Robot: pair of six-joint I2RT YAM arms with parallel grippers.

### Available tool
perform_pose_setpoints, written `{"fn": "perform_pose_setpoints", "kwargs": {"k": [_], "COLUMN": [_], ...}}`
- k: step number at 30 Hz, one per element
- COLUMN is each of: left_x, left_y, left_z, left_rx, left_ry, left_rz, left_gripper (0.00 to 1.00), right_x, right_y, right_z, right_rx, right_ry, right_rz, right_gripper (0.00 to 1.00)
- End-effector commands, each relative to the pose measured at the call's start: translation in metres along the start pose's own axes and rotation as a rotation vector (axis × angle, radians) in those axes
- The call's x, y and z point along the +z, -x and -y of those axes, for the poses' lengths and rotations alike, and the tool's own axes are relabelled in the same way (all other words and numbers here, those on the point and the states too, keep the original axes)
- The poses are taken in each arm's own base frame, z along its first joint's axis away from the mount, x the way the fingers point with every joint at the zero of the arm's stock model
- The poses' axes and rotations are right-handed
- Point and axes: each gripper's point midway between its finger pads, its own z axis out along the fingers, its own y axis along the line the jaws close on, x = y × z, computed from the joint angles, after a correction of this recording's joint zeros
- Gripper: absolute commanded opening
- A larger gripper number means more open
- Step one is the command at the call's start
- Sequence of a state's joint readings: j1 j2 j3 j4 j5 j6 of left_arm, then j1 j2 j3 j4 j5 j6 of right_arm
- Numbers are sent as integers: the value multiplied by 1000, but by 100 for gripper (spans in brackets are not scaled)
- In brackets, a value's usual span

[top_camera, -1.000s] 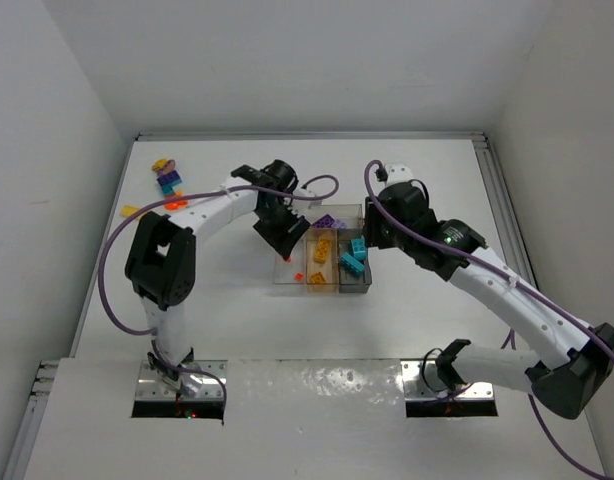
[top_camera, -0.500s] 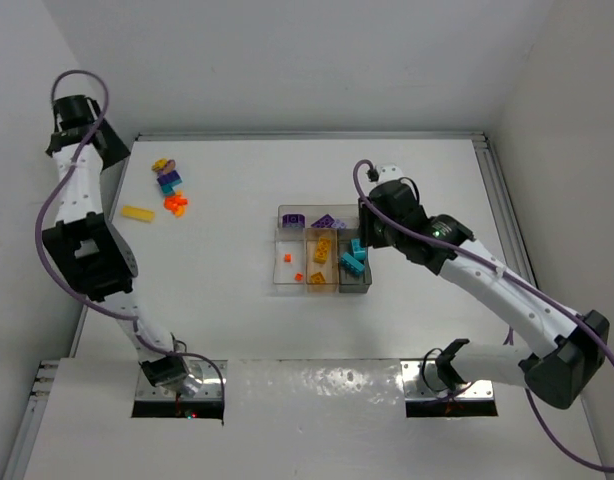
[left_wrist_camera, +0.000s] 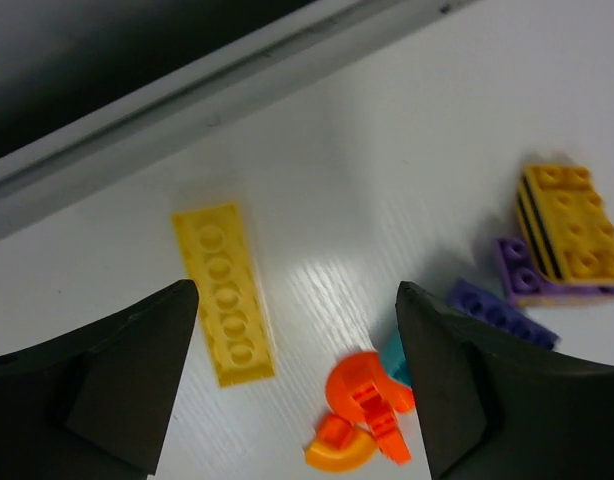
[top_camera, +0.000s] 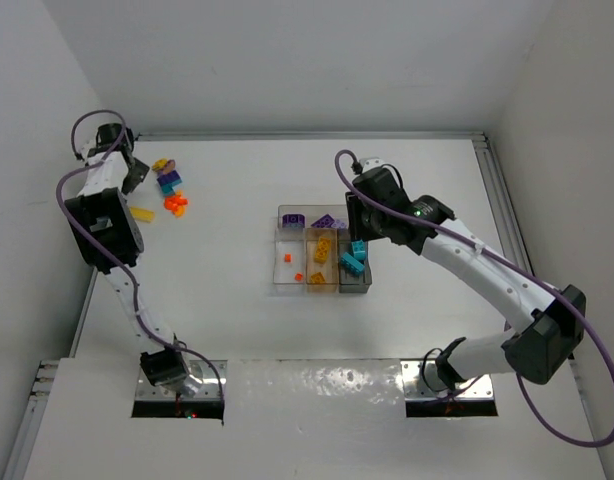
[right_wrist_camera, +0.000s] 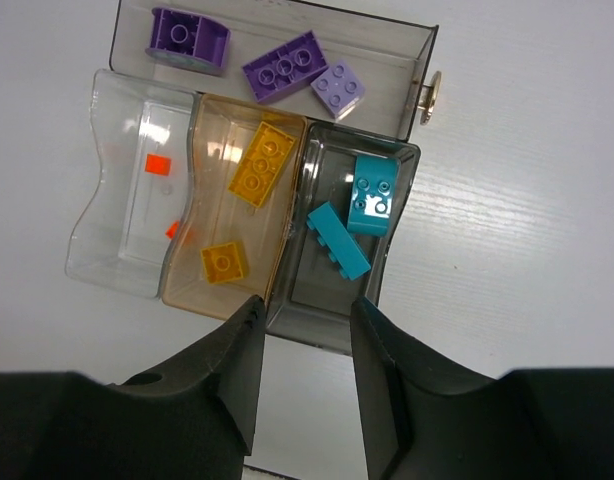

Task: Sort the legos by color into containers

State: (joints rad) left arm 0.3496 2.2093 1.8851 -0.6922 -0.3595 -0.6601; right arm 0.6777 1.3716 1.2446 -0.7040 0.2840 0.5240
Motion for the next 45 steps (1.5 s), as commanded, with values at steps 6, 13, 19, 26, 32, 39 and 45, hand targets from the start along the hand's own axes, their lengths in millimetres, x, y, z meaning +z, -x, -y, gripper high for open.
{"fn": "perform_pose_setpoints", "kwargs": {"k": [6, 13, 19, 26, 32, 39, 45], "left_x": [9, 24, 31, 41, 28, -23, -161], "left_y": [26, -11, -33, -50, -48, -23, -66], "left_z": [-17, -33, -43, -56, -50, -24, 61], "left_rx": [-169, -127, -100, -71, -60, 5, 313], "left_ry": [44, 106, 118, 169, 124, -43, -480], "left_rz": [119, 10, -33, -72, -89, -81, -99], "left_gripper": [87, 88, 87, 61, 7, 0, 0], "right_x": [-9, -10, -10, -14, -19, -22, -21], "right_y": [4, 5, 2, 3, 5, 5, 4], "right_z": [-5, -6, -7, -4, 0, 0, 5], "right_rx": [29, 32, 32, 42, 53, 65, 111], "right_ry": [10, 17, 19, 14, 11, 24, 13], "right_rz": [-12, -16, -27, -10, 20, 55, 98], "right_gripper": [39, 39, 39, 39, 39, 39, 38]}}
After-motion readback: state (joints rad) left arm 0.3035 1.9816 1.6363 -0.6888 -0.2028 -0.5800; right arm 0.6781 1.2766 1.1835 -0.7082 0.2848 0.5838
